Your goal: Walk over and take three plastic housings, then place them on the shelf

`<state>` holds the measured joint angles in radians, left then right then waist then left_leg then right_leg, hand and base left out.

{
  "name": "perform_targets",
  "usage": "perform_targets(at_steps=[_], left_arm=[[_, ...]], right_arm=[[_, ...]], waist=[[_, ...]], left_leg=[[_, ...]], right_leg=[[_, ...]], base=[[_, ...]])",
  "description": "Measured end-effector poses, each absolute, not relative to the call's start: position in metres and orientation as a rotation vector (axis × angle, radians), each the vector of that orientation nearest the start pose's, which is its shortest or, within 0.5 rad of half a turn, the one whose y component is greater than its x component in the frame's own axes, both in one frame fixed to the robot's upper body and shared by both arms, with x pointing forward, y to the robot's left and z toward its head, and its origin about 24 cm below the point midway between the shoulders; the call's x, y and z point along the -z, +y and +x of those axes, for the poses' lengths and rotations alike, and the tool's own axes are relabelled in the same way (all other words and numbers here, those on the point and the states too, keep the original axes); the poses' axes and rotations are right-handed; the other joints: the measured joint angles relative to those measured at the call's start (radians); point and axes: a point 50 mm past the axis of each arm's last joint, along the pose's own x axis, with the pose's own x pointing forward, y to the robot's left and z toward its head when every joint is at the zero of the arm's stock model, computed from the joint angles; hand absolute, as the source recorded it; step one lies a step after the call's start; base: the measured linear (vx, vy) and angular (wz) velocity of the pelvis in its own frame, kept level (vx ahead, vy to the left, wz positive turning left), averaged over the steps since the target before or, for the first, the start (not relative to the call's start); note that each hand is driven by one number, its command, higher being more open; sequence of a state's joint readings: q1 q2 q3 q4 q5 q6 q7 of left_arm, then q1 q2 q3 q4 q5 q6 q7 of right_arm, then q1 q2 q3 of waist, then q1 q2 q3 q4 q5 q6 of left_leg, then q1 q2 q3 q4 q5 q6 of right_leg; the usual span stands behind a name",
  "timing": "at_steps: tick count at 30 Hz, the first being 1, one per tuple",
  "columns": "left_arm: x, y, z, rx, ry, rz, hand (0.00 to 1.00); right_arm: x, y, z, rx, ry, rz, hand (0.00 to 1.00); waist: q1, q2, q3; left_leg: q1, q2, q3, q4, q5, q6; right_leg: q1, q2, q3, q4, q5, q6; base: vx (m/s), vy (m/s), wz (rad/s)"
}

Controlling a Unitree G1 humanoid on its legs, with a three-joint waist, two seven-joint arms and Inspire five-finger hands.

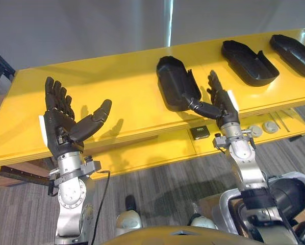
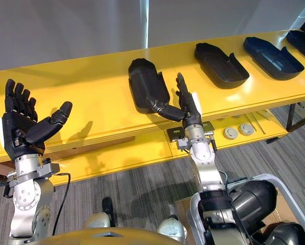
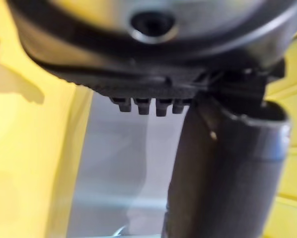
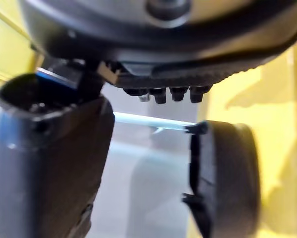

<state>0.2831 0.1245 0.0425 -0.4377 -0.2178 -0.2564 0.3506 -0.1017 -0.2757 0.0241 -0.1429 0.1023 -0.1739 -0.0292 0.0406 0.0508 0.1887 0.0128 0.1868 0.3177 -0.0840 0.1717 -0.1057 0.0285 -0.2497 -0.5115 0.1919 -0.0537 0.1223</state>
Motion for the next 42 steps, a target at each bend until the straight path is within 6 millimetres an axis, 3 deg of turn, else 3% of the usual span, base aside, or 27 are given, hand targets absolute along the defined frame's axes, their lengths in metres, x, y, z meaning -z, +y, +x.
perform_targets(at_steps=[4, 10, 15, 30, 42], left_arm=[[-0.107, 0.204, 0.185, -0.418, -0.412, -0.107, 1.00], [-0.106, 0.204, 0.183, -0.427, -0.404, -0.108, 1.00], [-0.102, 0.199, 0.182, -0.410, -0.382, -0.117, 1.00], [-0.100, 0.199, 0.181, -0.420, -0.357, -0.115, 1.00], [-0.099, 0.199, 0.182, -0.409, -0.352, -0.112, 1.00]], right_arm=[[-0.132, -0.171, 0.238, -0.071, -0.487, -0.128, 0.00], [-0.098, -0.162, 0.213, -0.147, -0.326, -0.090, 0.00], [-0.090, -0.143, 0.209, -0.240, -0.282, -0.052, 0.00], [-0.076, -0.123, 0.230, -0.310, -0.226, -0.063, 0.00], [-0.063, -0.124, 0.262, -0.272, -0.162, -0.149, 0.00]], waist=[[-0.018, 0.000, 0.000], [-0.043, 0.000, 0.000], [-0.044, 0.000, 0.000], [-0.027, 0.002, -0.001], [-0.009, 0.006, -0.004]], left_leg=[[0.009, 0.000, 0.024, 0.000, -0.009, -0.002], [0.011, 0.000, 0.056, 0.000, -0.028, 0.004], [0.012, 0.000, 0.061, 0.000, -0.027, -0.001], [0.013, -0.001, 0.055, 0.000, -0.025, 0.000], [0.008, -0.009, 0.016, 0.000, -0.017, 0.002]], right_leg=[[-0.009, 0.000, 0.023, 0.000, 0.001, 0.001], [-0.030, 0.000, 0.051, -0.003, -0.002, -0.003], [-0.031, 0.000, 0.055, -0.003, 0.001, 0.003], [-0.026, 0.000, 0.047, -0.001, 0.000, 0.003], [-0.010, -0.013, 0.013, 0.019, -0.017, 0.005]], base=[[0.01, -0.009, -0.18], [0.00, -0.003, -0.13], [0.04, -0.013, -0.02], [0.00, -0.002, 0.00], [0.00, -0.005, 0.08]])
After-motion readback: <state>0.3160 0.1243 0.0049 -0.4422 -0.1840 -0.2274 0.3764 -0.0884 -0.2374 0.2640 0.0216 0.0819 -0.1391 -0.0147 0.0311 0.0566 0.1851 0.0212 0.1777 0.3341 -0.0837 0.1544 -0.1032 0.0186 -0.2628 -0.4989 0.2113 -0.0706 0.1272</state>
